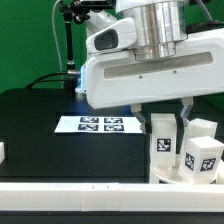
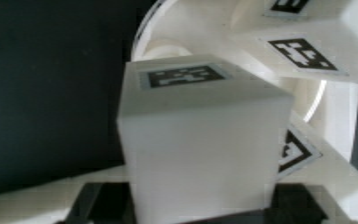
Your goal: Assemble stool
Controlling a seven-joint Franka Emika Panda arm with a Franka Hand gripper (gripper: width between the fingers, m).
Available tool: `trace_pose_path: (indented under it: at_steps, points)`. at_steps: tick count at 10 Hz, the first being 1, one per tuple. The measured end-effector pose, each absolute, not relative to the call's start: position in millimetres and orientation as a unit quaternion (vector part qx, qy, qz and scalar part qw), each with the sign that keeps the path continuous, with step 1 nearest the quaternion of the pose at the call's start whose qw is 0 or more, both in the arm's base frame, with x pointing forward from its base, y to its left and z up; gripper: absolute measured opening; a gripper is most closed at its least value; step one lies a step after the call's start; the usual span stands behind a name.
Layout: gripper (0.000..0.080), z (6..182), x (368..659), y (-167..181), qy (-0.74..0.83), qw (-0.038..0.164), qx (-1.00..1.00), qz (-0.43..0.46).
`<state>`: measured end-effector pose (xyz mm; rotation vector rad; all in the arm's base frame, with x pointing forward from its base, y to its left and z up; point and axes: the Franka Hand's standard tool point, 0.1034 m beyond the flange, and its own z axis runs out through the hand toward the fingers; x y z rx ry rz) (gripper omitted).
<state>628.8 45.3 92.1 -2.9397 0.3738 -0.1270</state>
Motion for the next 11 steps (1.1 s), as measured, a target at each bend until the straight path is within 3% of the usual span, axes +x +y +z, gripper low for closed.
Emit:
trace_pose_path:
  at_steps: [4,11]
  points:
    - [0.0346,92.9,628,43,0.197,0.093,-0.976,-0.033]
    - [0.0346,91.0,603,50,0.488,0.119,-0.865,-0.015]
